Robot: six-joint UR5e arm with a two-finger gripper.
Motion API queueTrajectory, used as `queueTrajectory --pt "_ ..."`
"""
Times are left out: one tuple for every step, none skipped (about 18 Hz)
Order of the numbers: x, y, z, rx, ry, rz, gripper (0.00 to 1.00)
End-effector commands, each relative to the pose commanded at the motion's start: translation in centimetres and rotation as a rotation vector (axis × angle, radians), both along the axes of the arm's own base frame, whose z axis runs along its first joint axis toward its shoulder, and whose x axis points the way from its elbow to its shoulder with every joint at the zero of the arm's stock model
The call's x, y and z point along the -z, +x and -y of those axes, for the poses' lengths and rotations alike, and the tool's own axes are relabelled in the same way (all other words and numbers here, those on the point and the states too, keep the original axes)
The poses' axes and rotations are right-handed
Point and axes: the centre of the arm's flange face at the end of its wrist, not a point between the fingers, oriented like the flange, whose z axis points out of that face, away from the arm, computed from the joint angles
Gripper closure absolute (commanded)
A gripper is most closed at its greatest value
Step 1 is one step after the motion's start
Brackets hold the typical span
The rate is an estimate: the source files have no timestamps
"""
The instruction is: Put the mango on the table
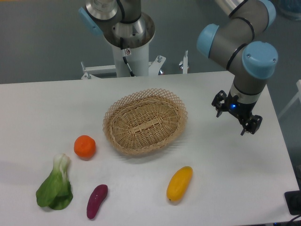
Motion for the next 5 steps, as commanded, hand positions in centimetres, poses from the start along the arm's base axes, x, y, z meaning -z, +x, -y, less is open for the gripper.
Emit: queueTrajectory --pt "0.0 -0.01 0.01 0.0 -0.001 -0.001 0.0" --pt "0.11 0.14 -0.12 0.001 -0.003 -0.001 0.0" --pt "0.51 0.24 -0.18 0.003 -0.005 0.004 0.0" --pt "0.67 0.43 -0.22 0.004 -0.004 0.006 0.0" --pt "0.76 0.4 -0.13 0.003 -0.004 0.005 0.0"
